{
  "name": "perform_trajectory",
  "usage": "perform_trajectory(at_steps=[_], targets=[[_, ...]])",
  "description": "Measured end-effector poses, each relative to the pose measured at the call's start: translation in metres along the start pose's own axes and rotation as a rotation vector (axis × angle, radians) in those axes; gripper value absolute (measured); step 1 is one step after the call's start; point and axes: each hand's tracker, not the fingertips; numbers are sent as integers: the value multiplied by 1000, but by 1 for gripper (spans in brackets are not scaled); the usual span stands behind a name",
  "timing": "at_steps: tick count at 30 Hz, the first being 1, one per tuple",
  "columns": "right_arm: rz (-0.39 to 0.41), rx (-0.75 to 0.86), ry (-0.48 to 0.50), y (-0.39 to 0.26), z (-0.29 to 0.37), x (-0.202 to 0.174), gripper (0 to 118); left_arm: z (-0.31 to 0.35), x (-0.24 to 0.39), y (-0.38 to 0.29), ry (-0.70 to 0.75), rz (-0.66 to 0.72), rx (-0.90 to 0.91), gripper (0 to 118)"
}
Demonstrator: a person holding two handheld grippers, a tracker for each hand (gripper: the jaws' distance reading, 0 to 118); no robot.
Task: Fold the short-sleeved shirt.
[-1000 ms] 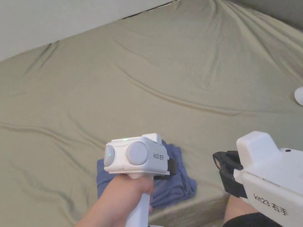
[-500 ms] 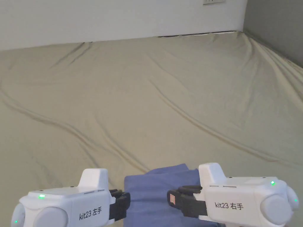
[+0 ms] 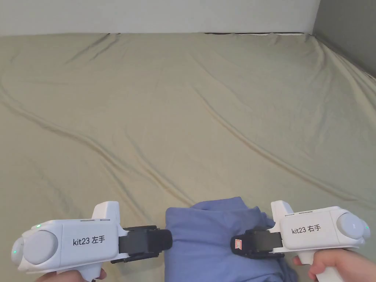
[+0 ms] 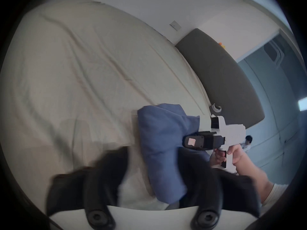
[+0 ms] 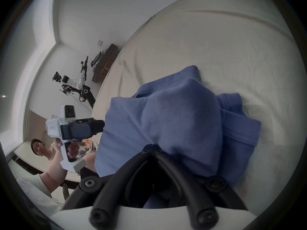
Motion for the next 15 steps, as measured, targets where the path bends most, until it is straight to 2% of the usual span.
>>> perform_trajectory(at_steps=[3,6,10,12,13,14,15], targets=[[-16,-3,7,-2,3,4,0,-23,-23,4,-59,95,-26,94],[-26,3,27,-4,2,7,0,-44,-36,5,-270,193,-48,94],[-57,16,54,-7,2,11,0,-80,-37,-1,-444,353,-61,93],[-54,19,47,-7,2,8,0,-89,-29,-3,-466,297,-30,88],[-46,21,44,-8,3,7,0,-94,-24,0,-464,235,-66,80],[-44,17,39,-7,3,6,0,-101,-20,-1,-392,192,-124,56],[-43,17,37,-8,4,6,0,-105,-14,-3,-321,150,-142,19]])
